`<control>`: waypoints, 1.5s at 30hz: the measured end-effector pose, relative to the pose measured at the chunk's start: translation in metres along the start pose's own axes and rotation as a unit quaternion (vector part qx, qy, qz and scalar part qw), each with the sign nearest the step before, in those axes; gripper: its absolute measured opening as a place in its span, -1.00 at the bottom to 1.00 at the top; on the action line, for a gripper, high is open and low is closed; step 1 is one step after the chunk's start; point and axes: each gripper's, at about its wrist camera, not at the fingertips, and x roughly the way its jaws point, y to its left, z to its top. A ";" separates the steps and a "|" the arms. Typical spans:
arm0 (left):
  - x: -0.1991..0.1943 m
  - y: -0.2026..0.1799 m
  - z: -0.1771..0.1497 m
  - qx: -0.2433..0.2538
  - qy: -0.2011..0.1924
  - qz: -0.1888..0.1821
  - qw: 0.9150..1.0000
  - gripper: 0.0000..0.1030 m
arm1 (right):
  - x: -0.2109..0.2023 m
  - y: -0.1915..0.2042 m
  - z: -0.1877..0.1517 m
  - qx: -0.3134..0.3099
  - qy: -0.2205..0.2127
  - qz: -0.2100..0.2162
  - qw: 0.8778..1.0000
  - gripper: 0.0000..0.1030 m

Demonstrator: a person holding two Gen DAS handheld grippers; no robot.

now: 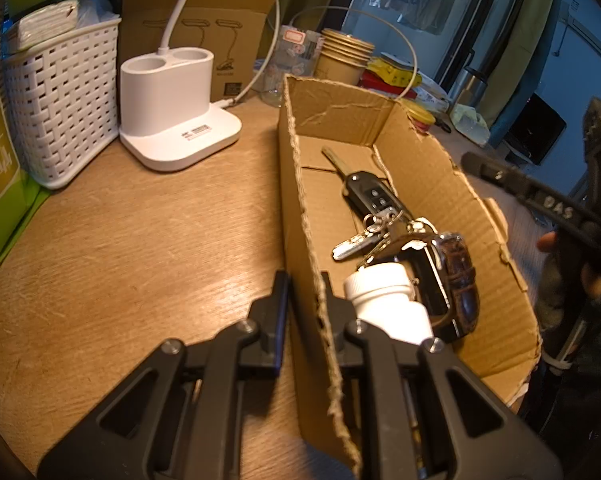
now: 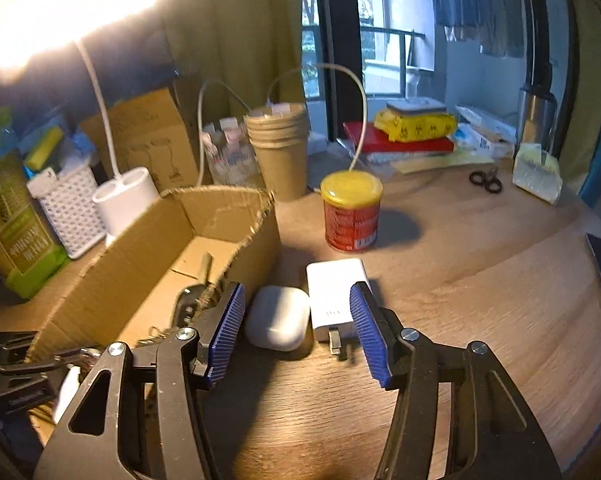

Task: Organize rigid objects
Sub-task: 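Move the right gripper to the white charger and grasp it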

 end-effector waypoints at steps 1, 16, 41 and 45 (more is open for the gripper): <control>0.000 0.000 0.000 0.000 0.000 0.000 1.000 -0.72 | 0.003 -0.001 -0.001 -0.001 0.003 -0.005 1.000 0.13; 0.000 0.000 0.000 0.000 0.000 0.000 1.000 -0.72 | 0.047 -0.025 -0.004 0.015 0.049 -0.040 0.998 0.19; 0.000 0.000 0.000 0.000 0.000 0.000 1.000 -0.72 | 0.077 -0.035 0.006 0.022 0.093 -0.063 0.993 0.19; 0.000 0.000 0.000 0.000 0.000 0.000 1.000 -0.72 | 0.079 -0.034 0.006 0.019 0.096 -0.069 0.993 0.13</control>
